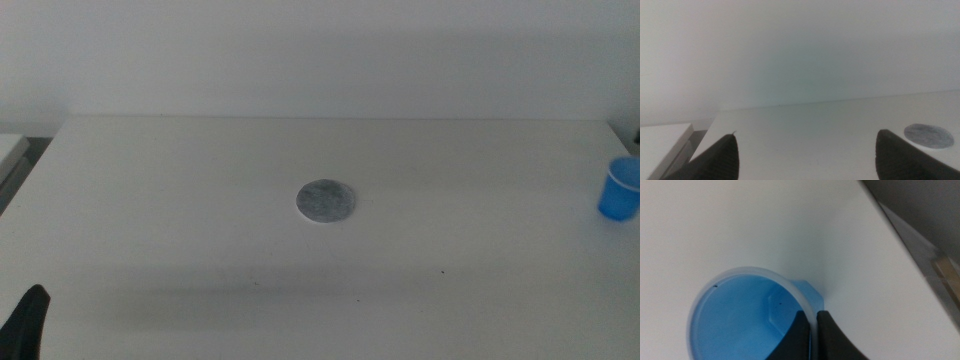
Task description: Place an empty cup on a cup mat.
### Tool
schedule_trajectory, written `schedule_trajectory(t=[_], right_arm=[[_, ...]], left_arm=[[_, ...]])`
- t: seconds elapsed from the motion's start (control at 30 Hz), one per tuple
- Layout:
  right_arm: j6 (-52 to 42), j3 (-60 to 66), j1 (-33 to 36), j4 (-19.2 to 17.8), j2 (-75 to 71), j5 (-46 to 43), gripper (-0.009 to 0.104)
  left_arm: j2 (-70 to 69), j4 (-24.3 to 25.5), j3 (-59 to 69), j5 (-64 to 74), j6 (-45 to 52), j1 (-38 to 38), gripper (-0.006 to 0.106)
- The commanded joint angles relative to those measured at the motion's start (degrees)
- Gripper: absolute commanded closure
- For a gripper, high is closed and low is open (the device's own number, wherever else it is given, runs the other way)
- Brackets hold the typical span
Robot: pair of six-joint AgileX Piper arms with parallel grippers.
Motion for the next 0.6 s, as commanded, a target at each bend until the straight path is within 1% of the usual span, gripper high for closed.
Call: schedule_trajectory(t=[0.0, 0.1, 0.23, 0.3, 0.43, 0.5, 0.57], right_arm=[[-1.0, -0.5, 3.4, 0.1, -4.5, 0.4, 0.097], [-2.6, -2.5, 9.5, 1.3, -7.9, 1.6, 0.097], [-2.6, -10.1, 20.3, 1.0, -7.4, 6.6, 0.097], [-1.4, -14.8, 25.6, 1.0, -5.4, 8.4, 0.097], [1.3, -24.1, 34.1, 0.7, 0.4, 12.6, 0.097], [2.2, -28.5, 37.6, 0.5, 4.2, 13.8, 0.097], [3.3, -32.2, 40.4, -0.5, 7.7, 14.4, 0.097]], left_arm=[[-0.2, -0.1, 0.0, -0.3, -0.2, -0.1, 0.007], [-0.2, -0.1, 0.0, -0.3, -0.2, -0.1, 0.007], [-0.2, -0.1, 0.0, -0.3, -0.2, -0.1, 0.007], [-0.2, -0.1, 0.0, -0.3, -0.2, -0.1, 0.007], [-0.2, -0.1, 0.0, -0.3, -0.2, -0.1, 0.007], [-0.2, -0.1, 0.0, -0.3, -0.2, -0.1, 0.007], [-0.2, -0.1, 0.0, -0.3, -0.2, -0.1, 0.007]])
